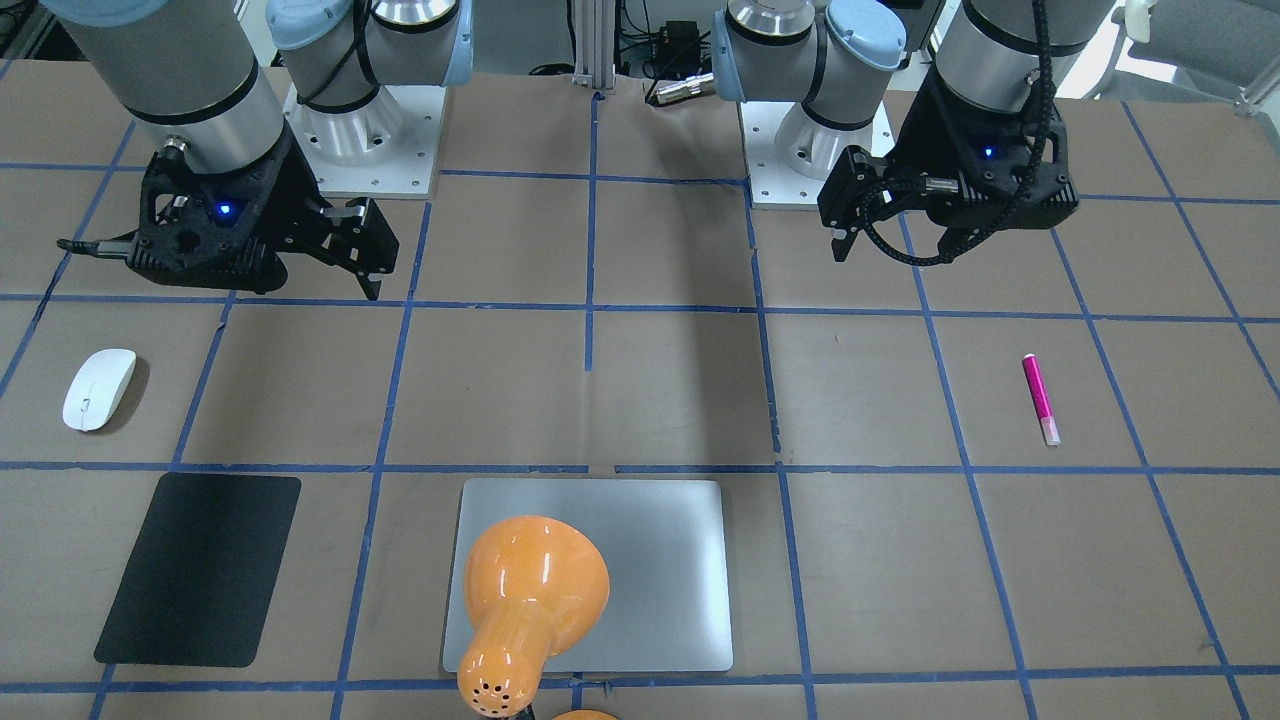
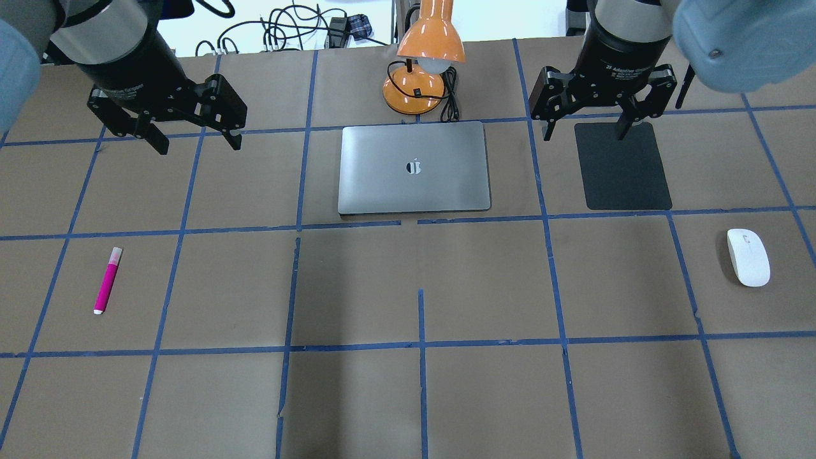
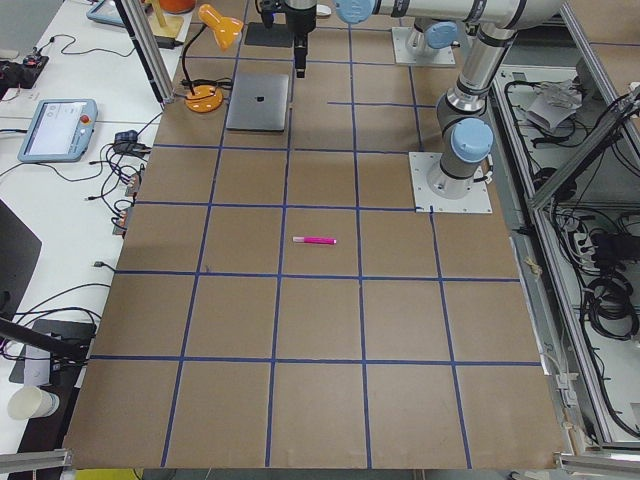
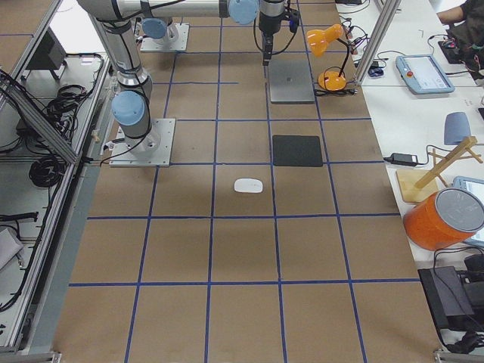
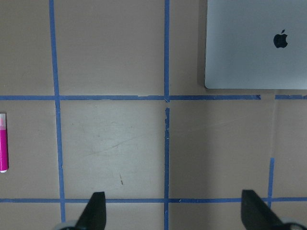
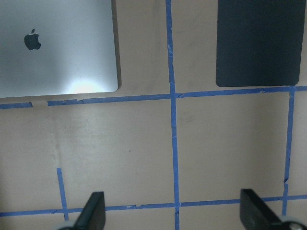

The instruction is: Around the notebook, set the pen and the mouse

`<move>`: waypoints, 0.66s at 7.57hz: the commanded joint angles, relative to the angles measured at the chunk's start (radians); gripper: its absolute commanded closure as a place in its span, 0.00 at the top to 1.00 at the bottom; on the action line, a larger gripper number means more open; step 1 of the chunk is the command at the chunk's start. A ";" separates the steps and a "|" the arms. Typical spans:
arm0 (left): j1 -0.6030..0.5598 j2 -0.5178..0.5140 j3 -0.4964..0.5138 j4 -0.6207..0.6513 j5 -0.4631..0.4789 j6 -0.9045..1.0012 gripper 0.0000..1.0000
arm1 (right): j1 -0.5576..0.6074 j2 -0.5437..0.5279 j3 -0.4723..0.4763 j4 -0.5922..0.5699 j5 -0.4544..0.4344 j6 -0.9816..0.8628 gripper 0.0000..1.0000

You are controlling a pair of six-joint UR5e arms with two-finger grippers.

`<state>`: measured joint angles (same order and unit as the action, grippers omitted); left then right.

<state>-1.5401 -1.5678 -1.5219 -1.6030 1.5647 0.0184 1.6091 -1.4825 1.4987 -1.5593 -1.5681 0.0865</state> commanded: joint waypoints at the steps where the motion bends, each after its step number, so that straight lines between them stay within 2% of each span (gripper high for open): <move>1: 0.000 0.000 0.000 0.000 0.000 0.000 1.00 | 0.000 -0.001 0.008 0.002 -0.001 0.002 1.00; 4: 0.026 0.009 -0.006 -0.005 0.003 0.011 1.00 | -0.011 -0.009 0.035 -0.005 -0.012 -0.002 1.00; 5: 0.094 0.008 -0.014 -0.008 0.005 0.070 1.00 | -0.044 -0.002 0.046 -0.005 -0.018 -0.037 1.00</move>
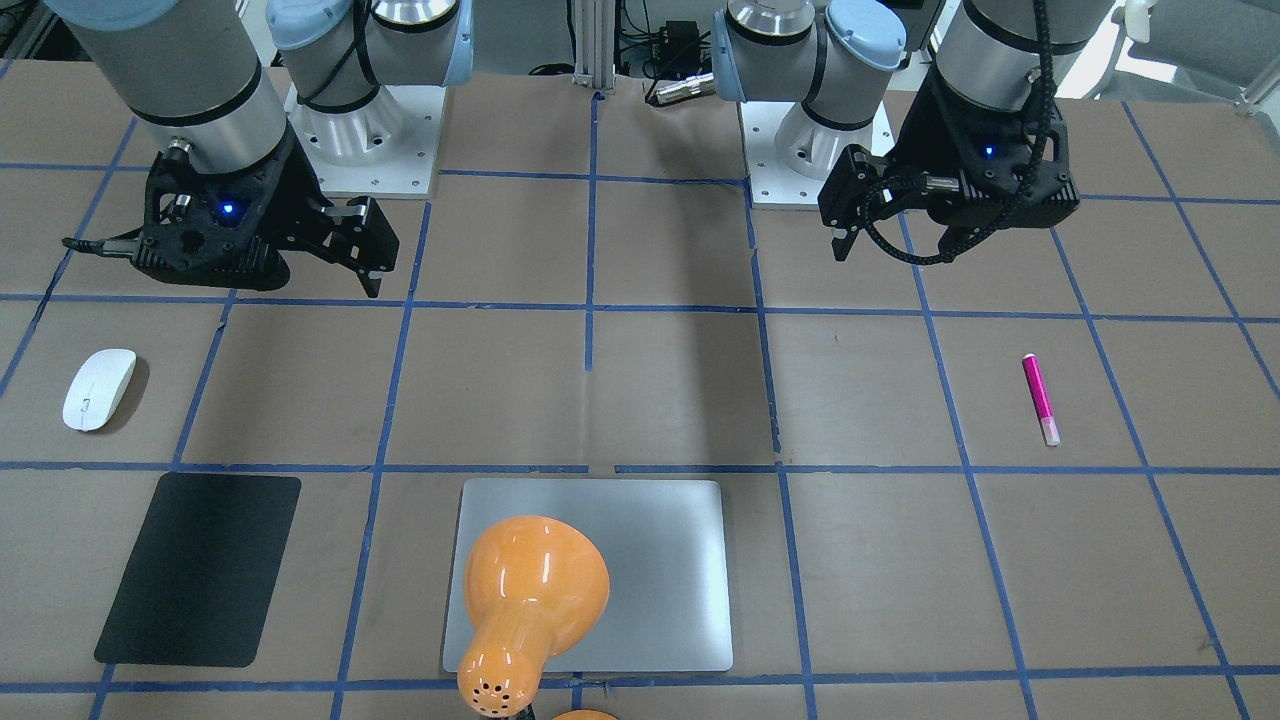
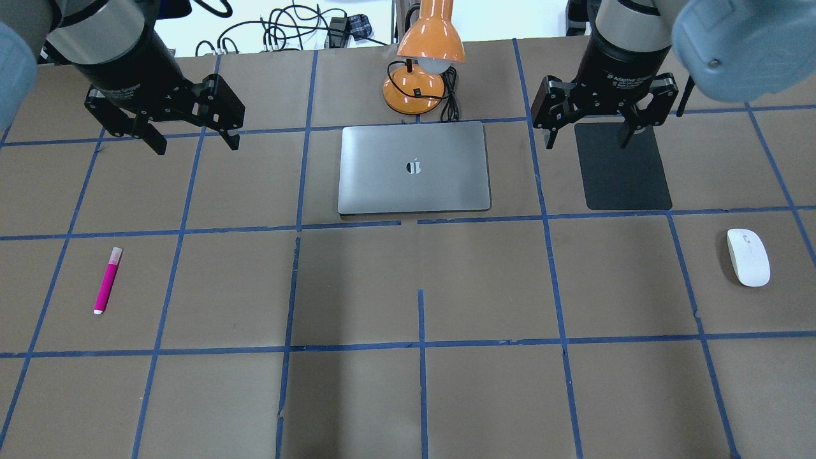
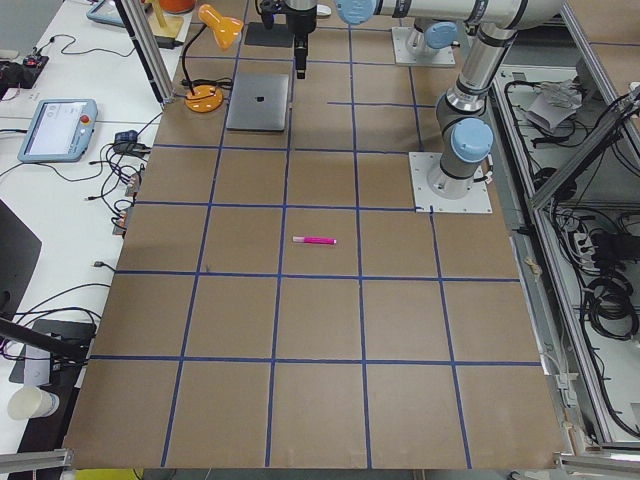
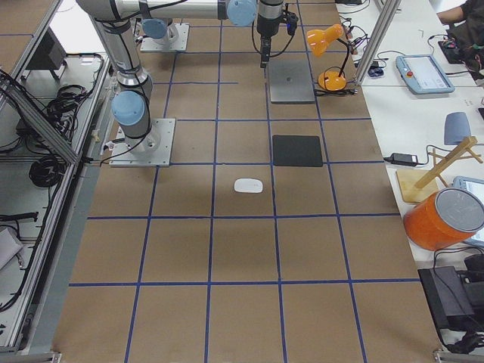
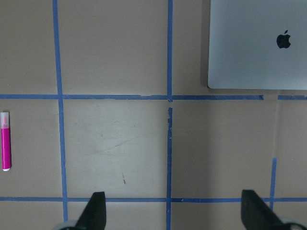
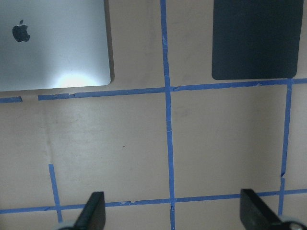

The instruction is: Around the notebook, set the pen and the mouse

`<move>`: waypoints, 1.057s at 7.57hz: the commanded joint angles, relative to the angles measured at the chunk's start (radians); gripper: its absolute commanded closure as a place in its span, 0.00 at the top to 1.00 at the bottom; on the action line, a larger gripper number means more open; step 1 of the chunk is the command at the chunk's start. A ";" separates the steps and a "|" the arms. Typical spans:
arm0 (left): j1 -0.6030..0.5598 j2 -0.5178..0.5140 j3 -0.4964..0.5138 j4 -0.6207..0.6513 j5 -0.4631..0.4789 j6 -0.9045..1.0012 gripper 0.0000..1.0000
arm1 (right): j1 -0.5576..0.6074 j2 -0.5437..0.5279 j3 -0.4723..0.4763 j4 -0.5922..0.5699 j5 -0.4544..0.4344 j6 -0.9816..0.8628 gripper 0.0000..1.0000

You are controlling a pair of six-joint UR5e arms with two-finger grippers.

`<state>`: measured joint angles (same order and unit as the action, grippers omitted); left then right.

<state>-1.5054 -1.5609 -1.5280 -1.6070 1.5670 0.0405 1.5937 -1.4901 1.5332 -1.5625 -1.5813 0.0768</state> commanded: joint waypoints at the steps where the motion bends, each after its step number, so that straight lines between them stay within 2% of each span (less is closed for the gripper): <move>1: 0.153 0.001 -0.042 -0.004 0.028 0.171 1.00 | -0.106 0.005 0.040 -0.008 -0.002 -0.084 1.00; 2: 0.271 -0.011 -0.091 0.012 0.072 0.271 1.00 | -0.203 0.013 0.086 -0.034 0.009 -0.192 1.00; 3: 0.387 -0.037 -0.154 0.098 0.074 0.398 1.00 | -0.281 0.030 0.161 -0.191 0.000 -0.306 1.00; 5: 0.546 -0.102 -0.385 0.471 0.071 0.701 1.00 | -0.467 0.050 0.330 -0.473 0.003 -0.565 1.00; 6: 0.606 -0.140 -0.518 0.686 0.061 0.770 1.00 | -0.560 0.073 0.378 -0.506 0.004 -0.704 1.00; 7: 0.620 -0.186 -0.597 0.837 0.058 0.813 1.00 | -0.617 0.127 0.396 -0.534 0.010 -0.762 1.00; 8: 0.623 -0.238 -0.607 0.875 0.059 0.844 1.00 | -0.653 0.181 0.401 -0.616 -0.003 -0.770 1.00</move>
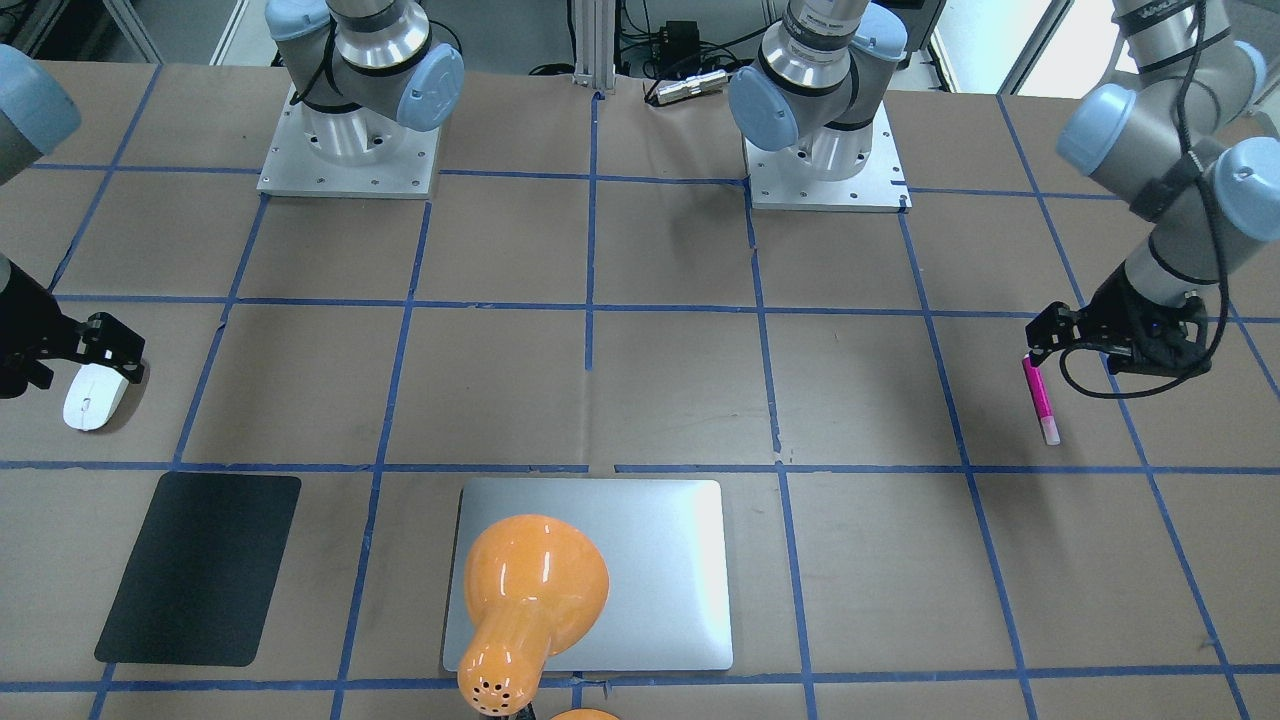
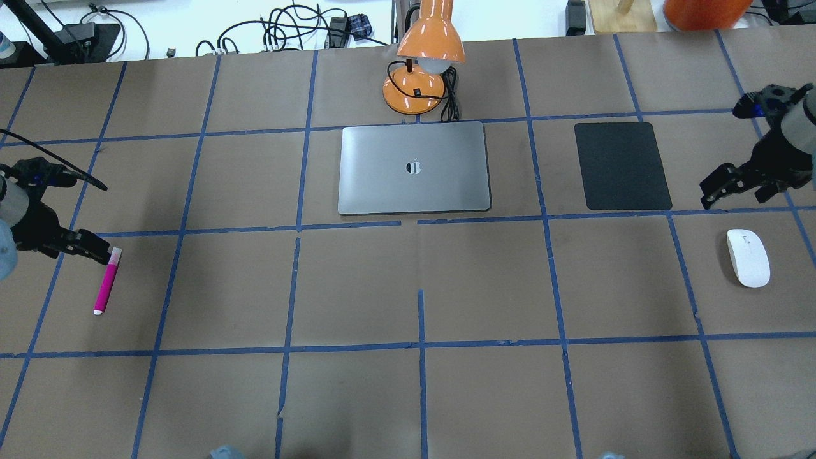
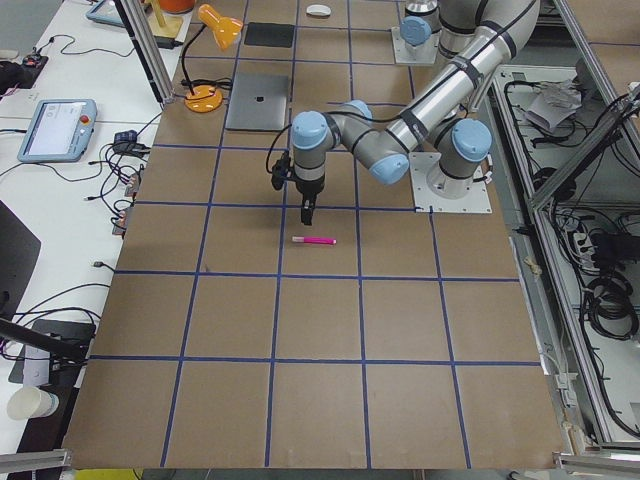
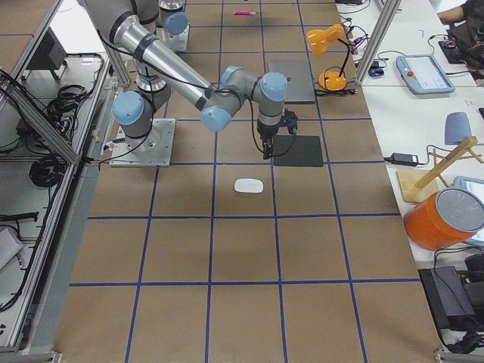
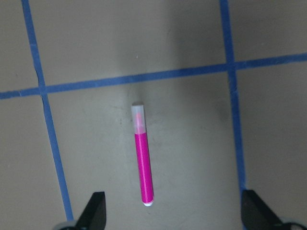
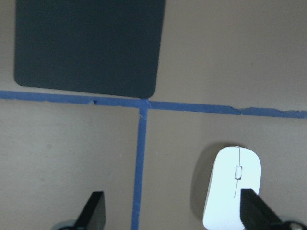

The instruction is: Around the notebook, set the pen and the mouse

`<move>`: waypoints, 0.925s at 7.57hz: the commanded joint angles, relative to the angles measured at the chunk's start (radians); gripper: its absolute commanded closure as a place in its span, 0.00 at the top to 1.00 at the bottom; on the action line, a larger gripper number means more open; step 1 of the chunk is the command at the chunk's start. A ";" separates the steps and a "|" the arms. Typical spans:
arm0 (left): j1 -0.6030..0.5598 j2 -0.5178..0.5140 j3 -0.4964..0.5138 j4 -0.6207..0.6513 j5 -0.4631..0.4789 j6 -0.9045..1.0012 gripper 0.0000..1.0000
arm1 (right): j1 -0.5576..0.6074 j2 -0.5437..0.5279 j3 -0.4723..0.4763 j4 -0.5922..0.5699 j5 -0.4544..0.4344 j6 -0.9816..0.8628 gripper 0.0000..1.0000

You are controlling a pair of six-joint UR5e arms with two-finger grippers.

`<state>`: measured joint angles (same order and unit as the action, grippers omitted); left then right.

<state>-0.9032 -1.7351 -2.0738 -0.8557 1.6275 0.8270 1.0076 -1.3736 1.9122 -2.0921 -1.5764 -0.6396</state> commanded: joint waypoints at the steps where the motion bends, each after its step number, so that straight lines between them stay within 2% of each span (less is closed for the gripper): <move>1: 0.024 -0.111 -0.061 0.144 0.000 0.063 1.00 | -0.104 0.102 0.040 -0.109 -0.029 -0.095 1.00; 2: 0.024 -0.138 -0.071 0.191 0.003 0.061 1.00 | -0.113 0.128 0.065 -0.184 -0.052 -0.113 1.00; 3: 0.024 -0.142 -0.068 0.196 0.003 0.061 0.99 | -0.113 0.134 0.088 -0.204 -0.056 -0.106 1.00; 5: 0.024 -0.144 -0.061 0.195 0.006 0.061 0.40 | -0.113 0.137 0.096 -0.201 -0.057 -0.088 1.00; 6: 0.024 -0.144 -0.060 0.195 0.008 0.061 0.15 | -0.113 0.137 0.097 -0.195 -0.057 -0.089 1.00; 7: 0.024 -0.146 -0.060 0.195 0.006 0.061 0.00 | -0.113 0.137 0.097 -0.184 -0.056 -0.101 1.00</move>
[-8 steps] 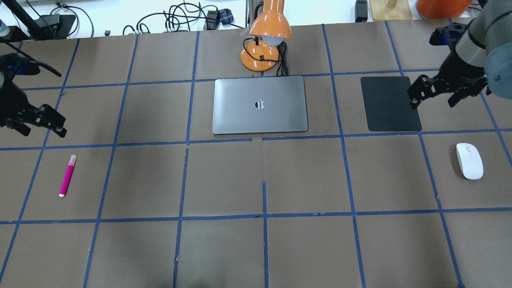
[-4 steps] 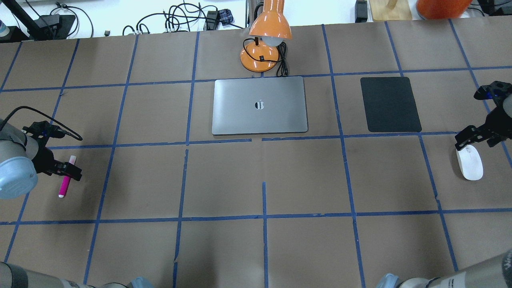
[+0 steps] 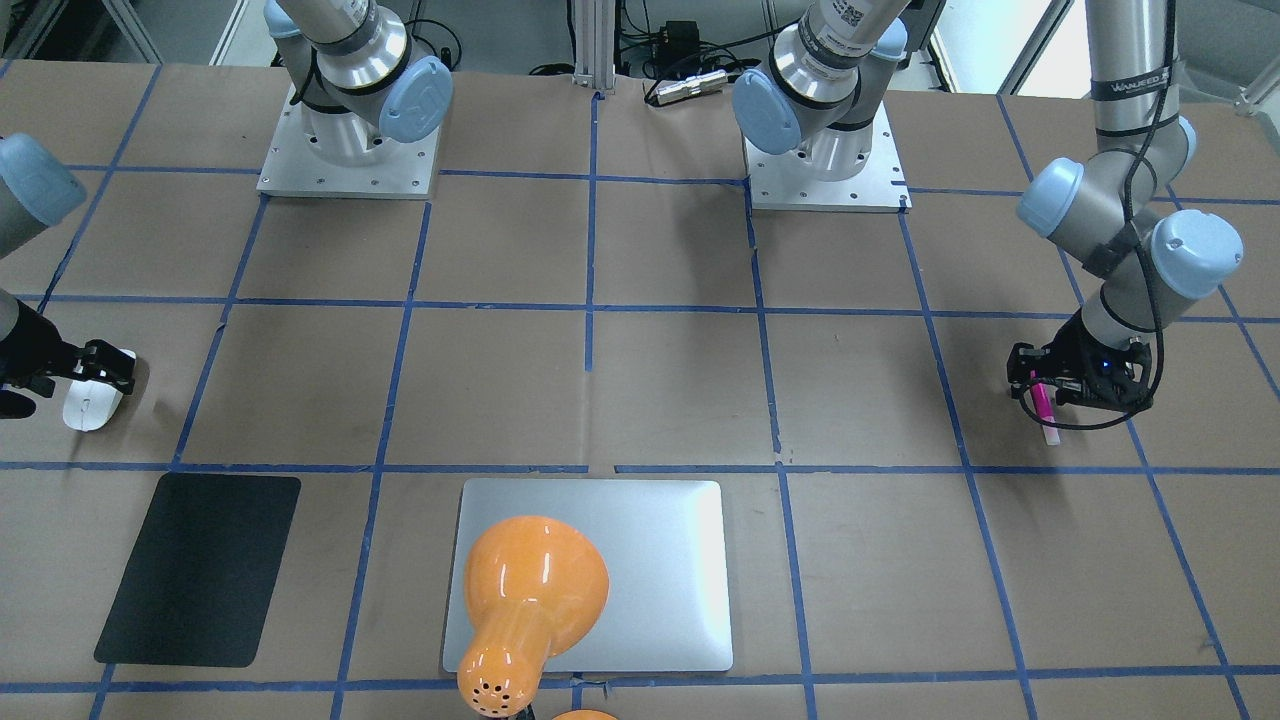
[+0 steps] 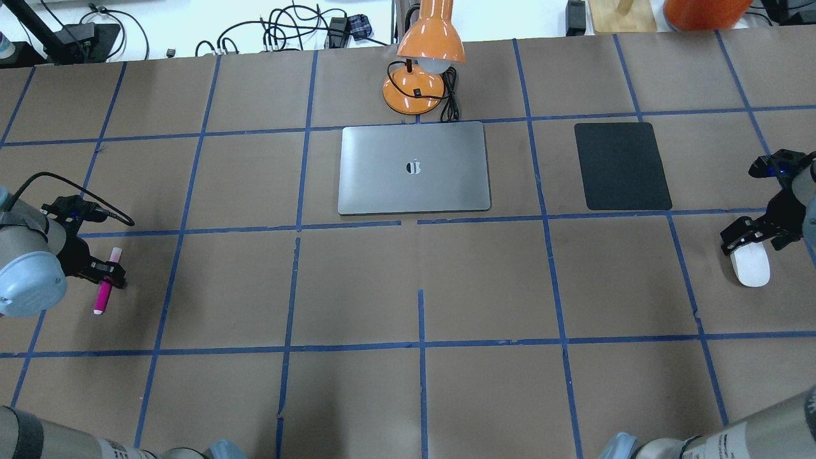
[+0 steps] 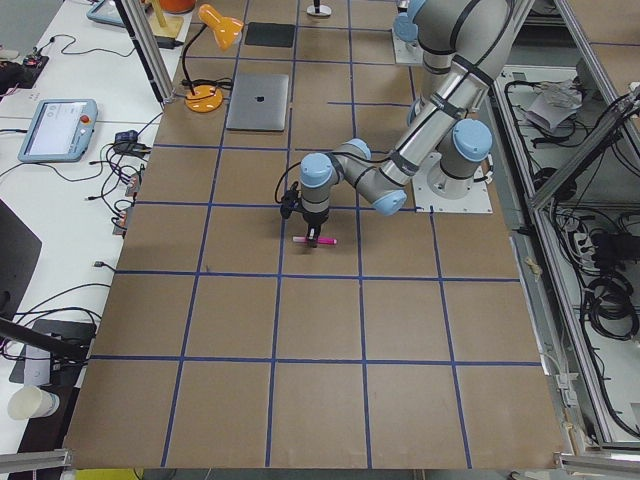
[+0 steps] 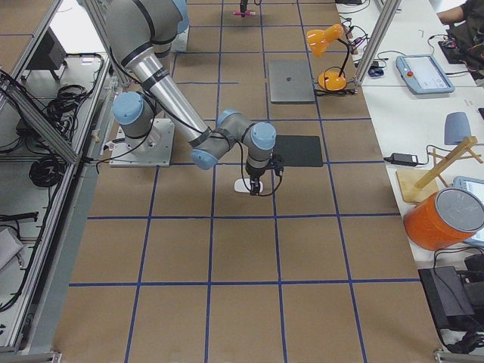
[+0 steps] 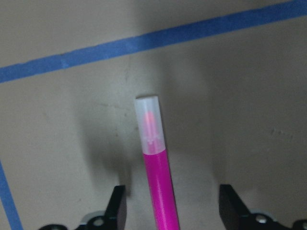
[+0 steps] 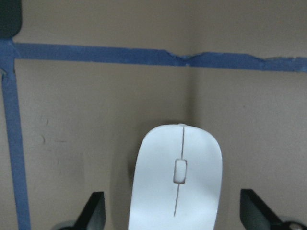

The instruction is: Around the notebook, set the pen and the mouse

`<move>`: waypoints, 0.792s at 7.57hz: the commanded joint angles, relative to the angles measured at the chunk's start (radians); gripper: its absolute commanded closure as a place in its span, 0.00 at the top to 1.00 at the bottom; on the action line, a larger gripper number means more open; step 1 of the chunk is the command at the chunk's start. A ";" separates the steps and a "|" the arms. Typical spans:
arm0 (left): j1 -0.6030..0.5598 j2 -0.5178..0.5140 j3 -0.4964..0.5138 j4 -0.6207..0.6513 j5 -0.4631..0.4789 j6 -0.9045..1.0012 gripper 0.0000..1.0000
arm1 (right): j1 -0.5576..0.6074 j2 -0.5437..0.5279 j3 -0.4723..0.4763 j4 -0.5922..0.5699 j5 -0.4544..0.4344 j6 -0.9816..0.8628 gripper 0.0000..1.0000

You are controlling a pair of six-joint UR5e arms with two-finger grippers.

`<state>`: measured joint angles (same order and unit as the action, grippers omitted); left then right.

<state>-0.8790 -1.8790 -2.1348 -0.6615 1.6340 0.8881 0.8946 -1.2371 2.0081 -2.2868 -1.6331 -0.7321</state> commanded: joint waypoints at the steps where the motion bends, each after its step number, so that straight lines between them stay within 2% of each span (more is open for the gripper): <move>1: 0.000 -0.003 0.004 0.000 0.001 -0.005 0.00 | 0.000 0.002 0.006 0.015 0.001 -0.007 0.98; 2: 0.000 -0.003 0.004 0.002 0.000 -0.011 0.00 | 0.000 0.002 0.011 0.012 -0.001 -0.012 0.86; 3: 0.000 0.000 0.013 -0.003 0.007 -0.038 0.00 | -0.002 0.001 0.009 0.012 -0.004 -0.018 0.85; 4: -0.006 0.026 0.063 -0.118 0.009 -0.148 0.00 | -0.002 0.001 0.009 0.009 -0.002 -0.036 0.78; 6: -0.044 0.069 0.273 -0.512 -0.006 -0.410 0.00 | 0.000 0.010 0.006 0.004 0.003 -0.030 0.39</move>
<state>-0.8991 -1.8399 -1.9865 -0.9357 1.6385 0.6443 0.8931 -1.2312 2.0165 -2.2812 -1.6298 -0.7635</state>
